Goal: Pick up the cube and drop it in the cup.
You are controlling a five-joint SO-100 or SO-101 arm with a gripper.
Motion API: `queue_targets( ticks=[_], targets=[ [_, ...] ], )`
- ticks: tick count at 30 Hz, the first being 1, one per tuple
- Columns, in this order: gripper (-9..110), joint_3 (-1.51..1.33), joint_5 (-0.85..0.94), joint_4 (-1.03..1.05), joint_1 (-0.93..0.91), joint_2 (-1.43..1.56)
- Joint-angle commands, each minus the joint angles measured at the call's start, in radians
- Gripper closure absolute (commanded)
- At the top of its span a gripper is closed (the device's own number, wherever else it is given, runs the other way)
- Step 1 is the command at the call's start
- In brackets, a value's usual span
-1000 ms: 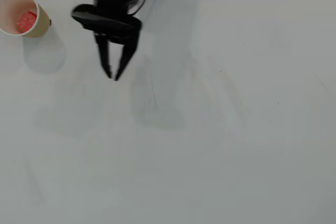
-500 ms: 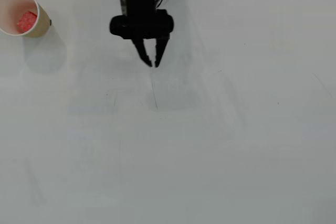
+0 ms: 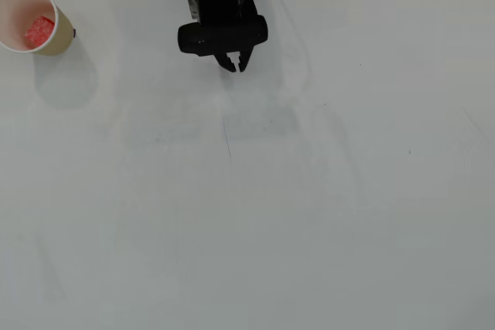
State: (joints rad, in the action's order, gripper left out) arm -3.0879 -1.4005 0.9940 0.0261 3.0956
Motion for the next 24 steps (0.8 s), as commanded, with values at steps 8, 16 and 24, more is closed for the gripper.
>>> queue_targets(
  ticks=[8, 16, 24],
  targets=[
    [101, -0.034, 0.008, 0.098, 0.012, 0.04],
    [101, -0.034, -0.003, 0.107, 0.015, 0.04],
    [101, -0.034, -0.003, 0.107, 0.015, 0.04]
  ],
)
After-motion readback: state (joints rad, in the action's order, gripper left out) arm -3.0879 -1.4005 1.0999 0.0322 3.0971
